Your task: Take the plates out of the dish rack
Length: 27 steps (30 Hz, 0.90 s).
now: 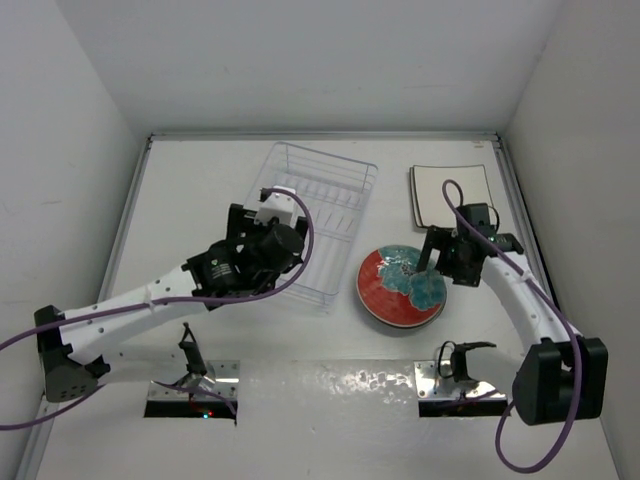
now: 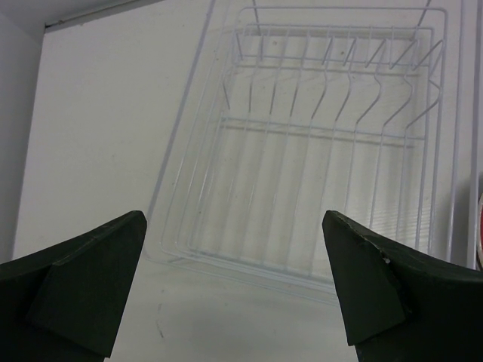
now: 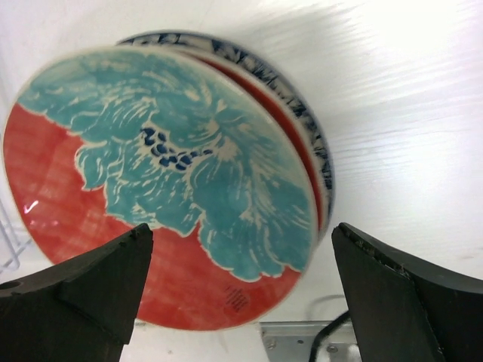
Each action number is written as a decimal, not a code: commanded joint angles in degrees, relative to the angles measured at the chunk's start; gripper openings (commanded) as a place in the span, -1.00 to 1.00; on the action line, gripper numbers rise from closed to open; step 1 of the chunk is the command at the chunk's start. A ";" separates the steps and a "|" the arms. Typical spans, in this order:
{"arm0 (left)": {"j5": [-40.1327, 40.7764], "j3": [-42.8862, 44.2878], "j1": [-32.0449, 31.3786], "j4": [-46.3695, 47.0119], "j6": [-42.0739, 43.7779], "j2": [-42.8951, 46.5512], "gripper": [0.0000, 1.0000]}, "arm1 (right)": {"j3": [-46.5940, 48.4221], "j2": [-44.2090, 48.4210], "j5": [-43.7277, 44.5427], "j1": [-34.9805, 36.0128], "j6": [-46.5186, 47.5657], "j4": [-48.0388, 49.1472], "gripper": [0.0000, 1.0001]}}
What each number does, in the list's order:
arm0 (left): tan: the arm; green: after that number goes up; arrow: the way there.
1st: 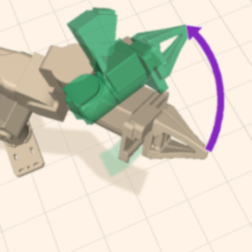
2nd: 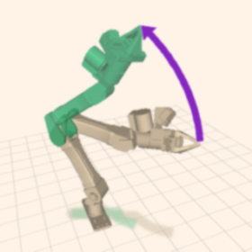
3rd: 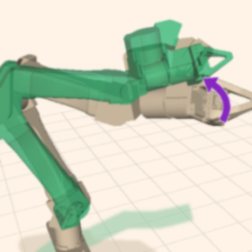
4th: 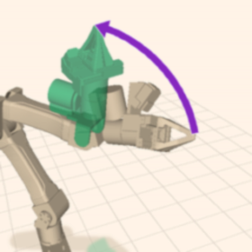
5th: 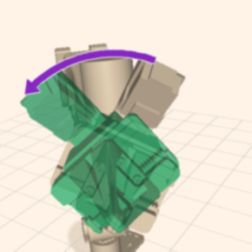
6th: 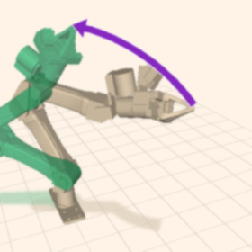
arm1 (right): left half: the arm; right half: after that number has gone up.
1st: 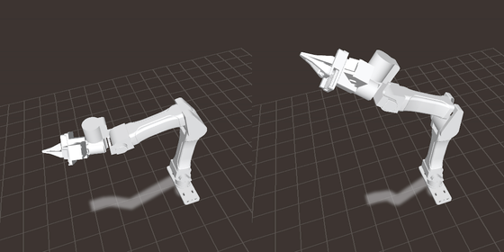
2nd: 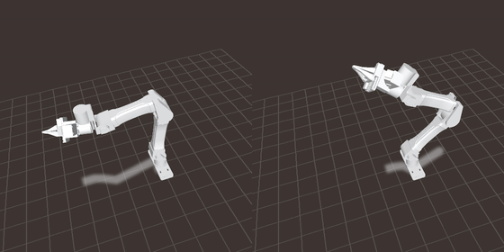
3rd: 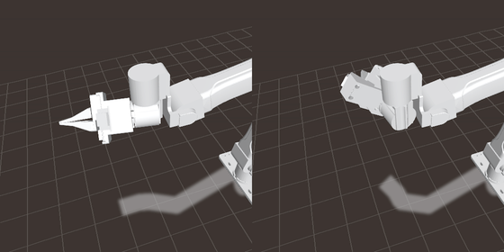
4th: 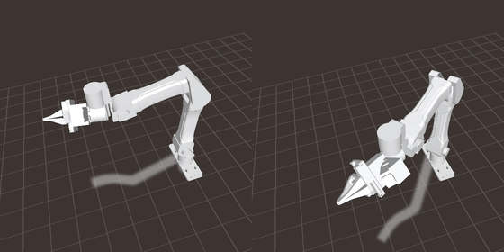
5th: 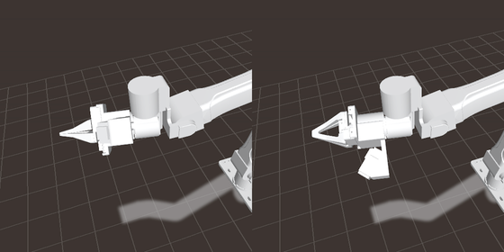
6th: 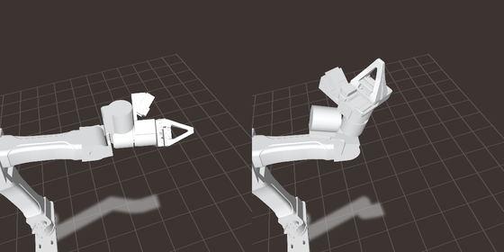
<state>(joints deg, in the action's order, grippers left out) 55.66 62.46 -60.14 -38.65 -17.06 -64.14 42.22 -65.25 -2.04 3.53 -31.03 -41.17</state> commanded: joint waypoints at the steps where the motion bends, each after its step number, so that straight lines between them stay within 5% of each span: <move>1: -2.73 -0.75 2.03 4.98 -2.71 -0.28 1.00 | 4.80 3.11 9.74 0.25 1.84 -3.73 0.98; 4: -15.17 -0.14 9.32 10.16 -3.68 -1.25 1.00 | 8.22 7.67 11.10 0.25 4.56 -3.84 0.98; 8: -26.18 2.49 26.59 13.69 -7.71 -1.43 1.00 | 16.29 12.07 15.82 0.25 10.70 -8.04 0.98; 11: -25.26 3.90 34.36 11.59 -7.38 0.94 1.00 | 19.64 17.34 21.26 0.25 16.86 -10.50 0.98; 17: -10.67 -0.48 36.67 7.02 -4.12 14.99 1.00 | 21.95 27.80 25.52 1.13 22.15 -17.63 0.98; 27: -12.06 -13.48 36.67 6.49 0.71 40.13 1.00 | 16.76 39.94 21.55 4.11 21.27 -16.40 0.98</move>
<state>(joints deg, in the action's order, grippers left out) 43.90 52.25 -23.64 -31.27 -18.87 -25.17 59.64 -26.76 19.44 6.72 -10.44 -57.82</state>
